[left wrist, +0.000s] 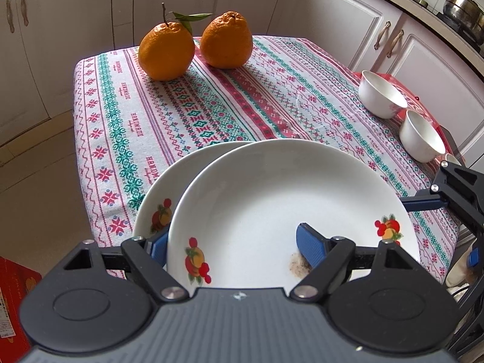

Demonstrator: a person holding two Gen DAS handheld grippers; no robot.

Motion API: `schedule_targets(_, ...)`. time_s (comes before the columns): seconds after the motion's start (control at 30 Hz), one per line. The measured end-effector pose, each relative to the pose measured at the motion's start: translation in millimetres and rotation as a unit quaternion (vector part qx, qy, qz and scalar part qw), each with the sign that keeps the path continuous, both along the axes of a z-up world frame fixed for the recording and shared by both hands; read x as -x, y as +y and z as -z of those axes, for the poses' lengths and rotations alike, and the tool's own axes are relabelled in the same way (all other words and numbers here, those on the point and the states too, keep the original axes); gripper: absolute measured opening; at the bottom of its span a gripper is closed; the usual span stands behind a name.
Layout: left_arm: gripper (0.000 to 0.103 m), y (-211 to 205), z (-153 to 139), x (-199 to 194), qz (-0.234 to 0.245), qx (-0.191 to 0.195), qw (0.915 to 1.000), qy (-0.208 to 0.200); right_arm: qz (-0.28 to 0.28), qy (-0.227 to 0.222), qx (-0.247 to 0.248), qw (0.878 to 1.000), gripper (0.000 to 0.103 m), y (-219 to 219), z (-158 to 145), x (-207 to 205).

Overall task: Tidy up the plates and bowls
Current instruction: 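Lower the stained plate onto the white plate stack with the left tool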

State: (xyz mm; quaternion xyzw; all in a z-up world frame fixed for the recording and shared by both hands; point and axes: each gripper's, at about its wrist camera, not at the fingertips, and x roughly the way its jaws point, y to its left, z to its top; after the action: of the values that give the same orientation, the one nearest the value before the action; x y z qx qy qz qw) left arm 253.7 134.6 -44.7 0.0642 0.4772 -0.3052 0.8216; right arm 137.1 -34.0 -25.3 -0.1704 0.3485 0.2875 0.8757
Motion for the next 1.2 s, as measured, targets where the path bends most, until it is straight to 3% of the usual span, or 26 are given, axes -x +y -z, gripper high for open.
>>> schedule_targets(0.33, 0.083, -1.2, -9.5, 3.4, 0.012, -0.031, 0.9992, -0.023, -0.005, 0.0, -0.009, 1.0, 0.096, 0.6, 0.6, -0.8)
schedule_targets(0.8, 0.086, 0.3, -11.4, 3.9, 0.005, -0.033, 0.9988, -0.037, -0.001, 0.003, -0.013, 1.0, 0.096, 2.0, 1.8, -3.1)
schedule_targets(1.07, 0.092, -0.3, -15.9, 6.0, -0.001, -0.063, 0.9954, -0.073, -0.011, -0.009, -0.006, 1.0, 0.099, 8.3, 1.1, -4.7)
schedule_targets(1.2, 0.092, 2.5, -18.0, 9.0, -0.002, -0.055, 0.9954, -0.079, -0.007, -0.009, -0.012, 1.0, 0.103, 5.4, -0.9, -4.2)
